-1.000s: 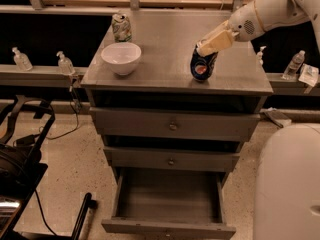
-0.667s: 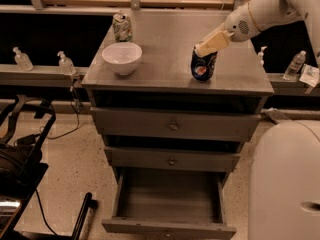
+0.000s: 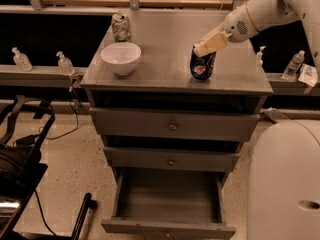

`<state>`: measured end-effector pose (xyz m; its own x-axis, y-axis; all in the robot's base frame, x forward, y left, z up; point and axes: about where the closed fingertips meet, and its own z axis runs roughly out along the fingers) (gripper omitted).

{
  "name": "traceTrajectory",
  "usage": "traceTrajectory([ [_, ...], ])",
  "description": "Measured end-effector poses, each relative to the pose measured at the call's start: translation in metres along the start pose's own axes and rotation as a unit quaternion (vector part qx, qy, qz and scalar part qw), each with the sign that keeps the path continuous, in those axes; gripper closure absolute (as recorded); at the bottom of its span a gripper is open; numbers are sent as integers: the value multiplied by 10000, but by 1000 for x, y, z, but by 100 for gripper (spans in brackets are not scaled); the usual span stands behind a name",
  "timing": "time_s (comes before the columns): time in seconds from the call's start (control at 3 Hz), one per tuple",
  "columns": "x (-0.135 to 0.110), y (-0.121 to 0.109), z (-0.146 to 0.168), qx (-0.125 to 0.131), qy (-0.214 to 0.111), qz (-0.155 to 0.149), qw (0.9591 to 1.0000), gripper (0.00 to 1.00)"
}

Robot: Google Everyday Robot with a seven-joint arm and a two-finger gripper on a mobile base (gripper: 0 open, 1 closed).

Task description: Pick pepsi can from bottom drawer and place on counter

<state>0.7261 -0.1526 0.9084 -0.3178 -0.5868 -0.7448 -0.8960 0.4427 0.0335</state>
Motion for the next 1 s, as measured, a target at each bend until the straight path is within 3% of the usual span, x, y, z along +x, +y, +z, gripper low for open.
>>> traceTrajectory([
  [0.33, 0, 0, 4, -20, 1, 3, 10000, 8],
  [0.67, 0, 0, 7, -36, 2, 6, 10000, 0],
  [1.0, 0, 0, 7, -37, 2, 6, 10000, 0],
])
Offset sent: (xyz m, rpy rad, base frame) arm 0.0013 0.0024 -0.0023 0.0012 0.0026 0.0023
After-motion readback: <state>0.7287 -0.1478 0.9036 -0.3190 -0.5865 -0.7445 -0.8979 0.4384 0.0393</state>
